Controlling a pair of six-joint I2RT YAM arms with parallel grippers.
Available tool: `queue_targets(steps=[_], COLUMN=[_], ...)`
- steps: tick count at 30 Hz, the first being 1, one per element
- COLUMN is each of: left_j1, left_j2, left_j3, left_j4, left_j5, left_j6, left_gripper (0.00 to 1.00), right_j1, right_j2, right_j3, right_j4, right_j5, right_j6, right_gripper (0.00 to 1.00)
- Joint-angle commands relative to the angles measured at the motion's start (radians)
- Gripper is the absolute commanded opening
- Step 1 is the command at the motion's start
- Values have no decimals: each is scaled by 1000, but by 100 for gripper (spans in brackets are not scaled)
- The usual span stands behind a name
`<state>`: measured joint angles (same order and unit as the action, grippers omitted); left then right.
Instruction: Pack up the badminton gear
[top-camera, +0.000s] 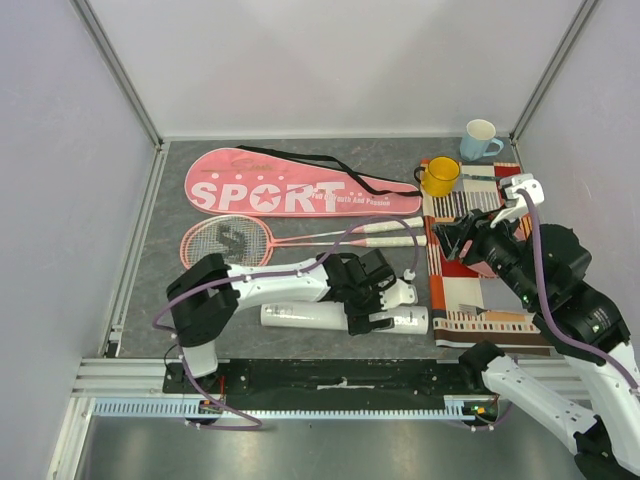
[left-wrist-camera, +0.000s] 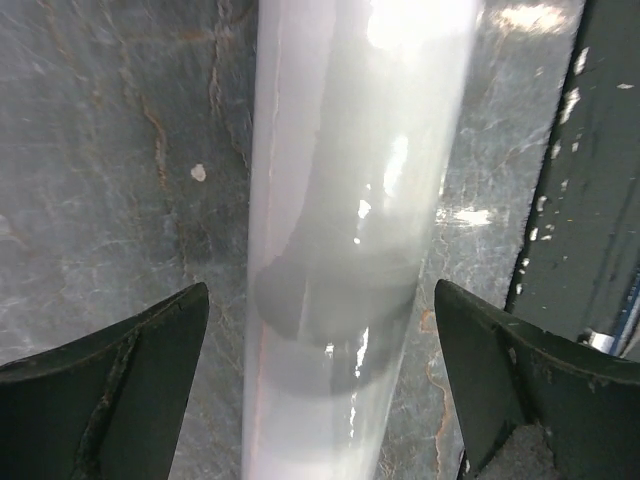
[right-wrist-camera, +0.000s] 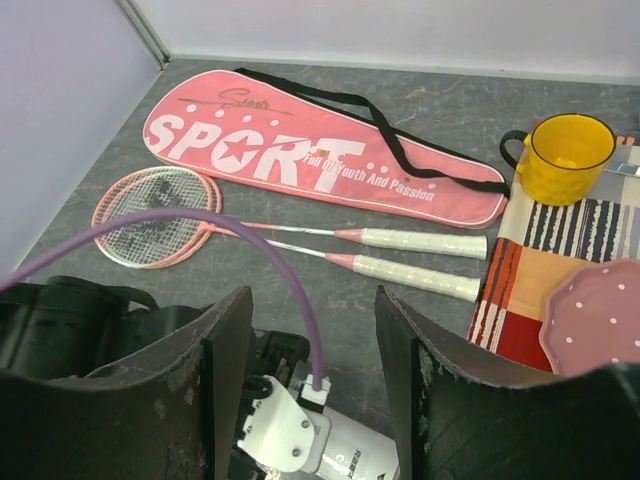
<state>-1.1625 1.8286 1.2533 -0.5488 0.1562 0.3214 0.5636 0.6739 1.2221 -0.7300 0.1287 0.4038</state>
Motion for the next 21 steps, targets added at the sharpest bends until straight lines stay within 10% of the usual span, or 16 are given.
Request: queue_targets(steps=[1,12,21], left_j1=[0,20,320], left_j2=[-87,-462,-821], left_j3=[18,-32,-166], left_j4=[4,50,69], left_j5=[39,-72,-55], left_j6=[-30,-56,-355], left_gripper=[100,100,99], right_j1=[-1,-1,-30], right_j2=[15,84,349], right_j3=[-12,-38,-69], right_j4=[38,64,273], right_j5=[-15,-8,-125], right_j6=[21,27,56], right_gripper=[60,68,78])
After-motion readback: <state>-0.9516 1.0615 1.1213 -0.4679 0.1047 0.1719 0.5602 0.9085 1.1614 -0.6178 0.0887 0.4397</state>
